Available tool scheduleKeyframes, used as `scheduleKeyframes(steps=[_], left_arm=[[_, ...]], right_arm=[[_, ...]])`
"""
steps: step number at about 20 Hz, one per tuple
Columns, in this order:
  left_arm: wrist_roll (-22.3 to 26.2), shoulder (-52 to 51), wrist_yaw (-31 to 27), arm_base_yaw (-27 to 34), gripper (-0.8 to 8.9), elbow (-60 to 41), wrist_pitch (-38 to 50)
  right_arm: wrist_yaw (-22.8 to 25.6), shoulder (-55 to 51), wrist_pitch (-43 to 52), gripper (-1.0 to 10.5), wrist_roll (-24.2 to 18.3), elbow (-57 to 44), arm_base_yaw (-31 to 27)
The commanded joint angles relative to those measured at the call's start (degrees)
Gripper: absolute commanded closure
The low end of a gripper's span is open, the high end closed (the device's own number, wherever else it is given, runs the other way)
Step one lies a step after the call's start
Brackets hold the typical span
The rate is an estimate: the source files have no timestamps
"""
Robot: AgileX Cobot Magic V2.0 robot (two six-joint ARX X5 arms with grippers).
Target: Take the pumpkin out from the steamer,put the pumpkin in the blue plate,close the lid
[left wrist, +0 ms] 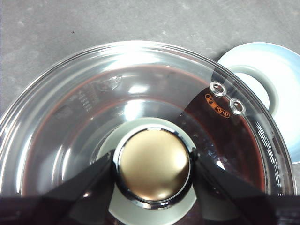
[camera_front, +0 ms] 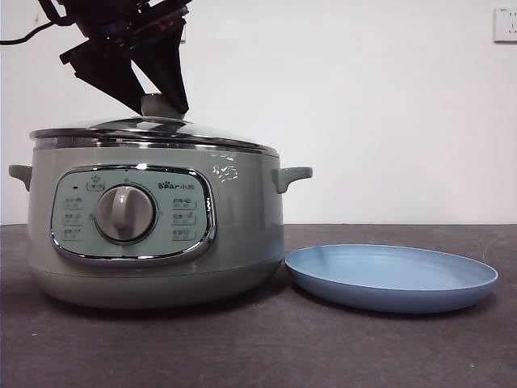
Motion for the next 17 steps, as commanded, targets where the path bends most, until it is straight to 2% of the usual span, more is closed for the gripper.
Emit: scheduleKeyframes(steps=[1,4,7,10,17], left_arm=[[0.9,-0.1,0.2,-0.2,8.23,0.0,-0.1],[0.9,-2.2,0.1,-0.2,8.22,0.0,0.2],[0.9,-6.1,0.1,-0.2,8.23,0.0,0.9],[0.9,-11.5,-0.4,-0.1,8.23,0.0,0.7],[0.9,-27.1,-13.8,-0.1,8.23,0.0,-2.0]], right_arm=[[-0.1,0.1,0.1,4.4,2.2,0.1,0.1],[-0.7,0.1,0.8,4.4,2.8,0.1,0.2],[-6.0,0.4,2.0,4.5,2.8,0.1,0.2],[-7.3,1.5,4.2,4.5,3.0,0.1,1.8],[-7.1,11.8,9.8,4.5,4.7,3.7,15.8]])
